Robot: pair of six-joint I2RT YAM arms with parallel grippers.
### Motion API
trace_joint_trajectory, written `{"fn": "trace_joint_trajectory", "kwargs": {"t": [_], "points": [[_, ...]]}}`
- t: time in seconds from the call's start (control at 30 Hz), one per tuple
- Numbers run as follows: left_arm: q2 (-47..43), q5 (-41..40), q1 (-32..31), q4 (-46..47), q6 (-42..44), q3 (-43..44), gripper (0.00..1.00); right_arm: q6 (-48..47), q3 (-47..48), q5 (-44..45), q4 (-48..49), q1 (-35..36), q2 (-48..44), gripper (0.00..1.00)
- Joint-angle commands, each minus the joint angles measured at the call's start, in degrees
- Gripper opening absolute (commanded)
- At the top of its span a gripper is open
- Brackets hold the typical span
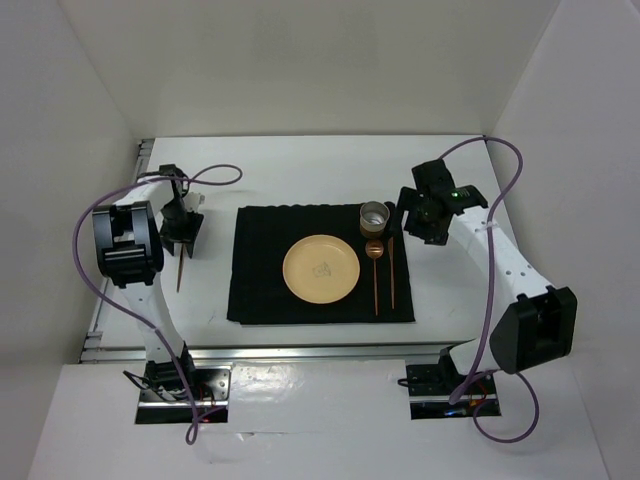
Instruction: Set the dinner table for one person
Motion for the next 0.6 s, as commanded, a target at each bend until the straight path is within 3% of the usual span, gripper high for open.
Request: {"fn": "trace_joint_trajectory", "kwargs": {"t": [0.0,0.17,0.2,0.3,0.57], "points": [[2.02,-0.99,0.13,0.48,1.32,-0.21,0.60,-0.08,2.76,0.25,-0.46,0.22,-2.86,0.85],[5.35,-0.98,0.13,1.81,0.80,-3.03,0.44,-0.60,3.29,0.25,0.59,0.22,-5.14,0.85],[5.36,-0.20,0.13,1.81,0.79,-3.03,0.29,-0.60,3.29,0.25,0.59,0.22,-5.15,0.85],[6.93,3.22,0.13,0.41,-0.34,-2.24,0.00,-1.13,3.81,0.25,0.59,0.22,-5.85,0.85],[-0.51,14.01,1.44,-0.13,-6.14,-2.24,0.00,-0.61,3.82,0.26,0.59,0.22,-7.60,0.85]]}}
